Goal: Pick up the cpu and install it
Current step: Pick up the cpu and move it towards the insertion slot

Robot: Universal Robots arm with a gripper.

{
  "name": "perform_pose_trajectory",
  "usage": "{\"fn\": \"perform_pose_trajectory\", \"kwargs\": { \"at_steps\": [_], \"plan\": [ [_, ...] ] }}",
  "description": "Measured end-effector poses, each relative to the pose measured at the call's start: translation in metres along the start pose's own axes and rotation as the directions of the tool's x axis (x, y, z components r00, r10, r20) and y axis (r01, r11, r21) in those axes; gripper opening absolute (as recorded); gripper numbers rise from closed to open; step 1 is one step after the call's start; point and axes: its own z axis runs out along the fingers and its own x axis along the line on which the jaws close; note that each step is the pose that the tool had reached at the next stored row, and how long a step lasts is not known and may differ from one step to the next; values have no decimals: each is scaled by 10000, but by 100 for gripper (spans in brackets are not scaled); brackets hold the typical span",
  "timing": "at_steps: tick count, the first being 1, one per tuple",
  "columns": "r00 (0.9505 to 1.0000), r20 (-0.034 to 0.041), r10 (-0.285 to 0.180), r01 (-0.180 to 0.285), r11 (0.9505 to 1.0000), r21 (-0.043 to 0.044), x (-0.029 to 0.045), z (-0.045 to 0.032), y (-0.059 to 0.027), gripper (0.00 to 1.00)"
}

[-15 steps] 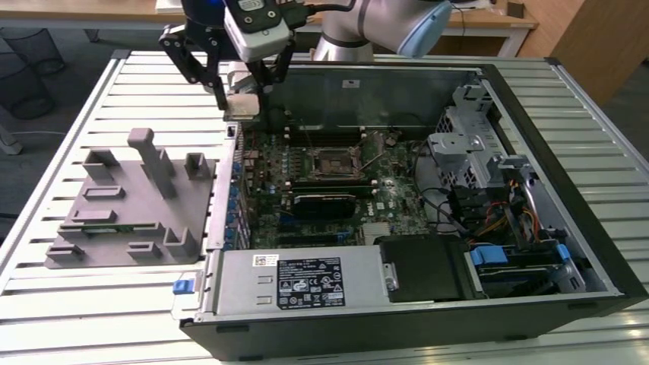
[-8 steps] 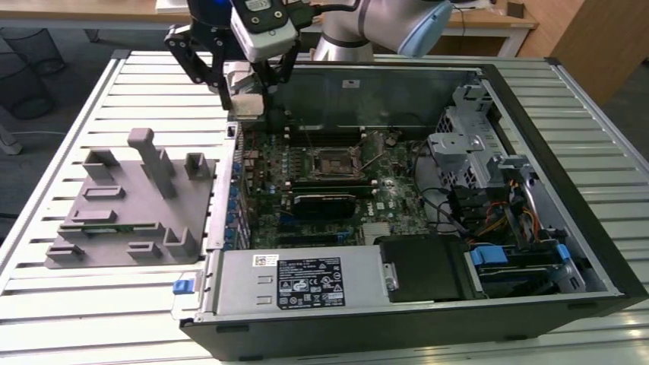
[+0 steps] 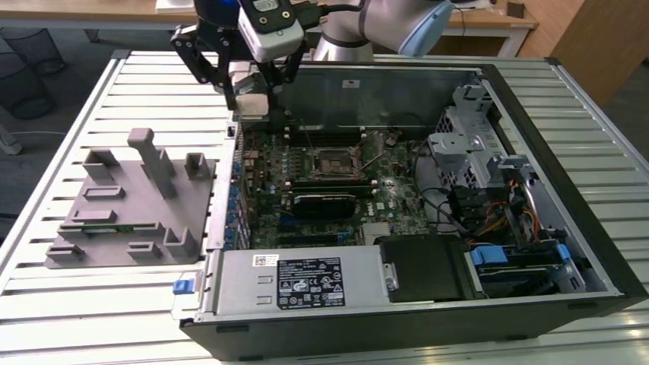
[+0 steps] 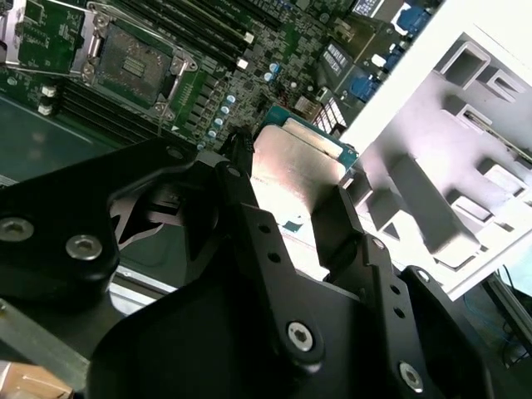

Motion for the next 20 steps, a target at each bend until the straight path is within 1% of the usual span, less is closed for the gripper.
{"fn": "perform_pose_trajectory", "kwargs": {
  "at_steps": [3,8,17,20],
  "plan": [
    [10000,-1,0,0,10000,0,-35,1,0,53],
    [10000,-1,0,0,10000,1,-141,3,25,53],
    [10000,0,1,-1,10000,0,-433,15,151,53],
    [10000,0,-1,1,10000,0,-515,18,182,53]
  ]
}}
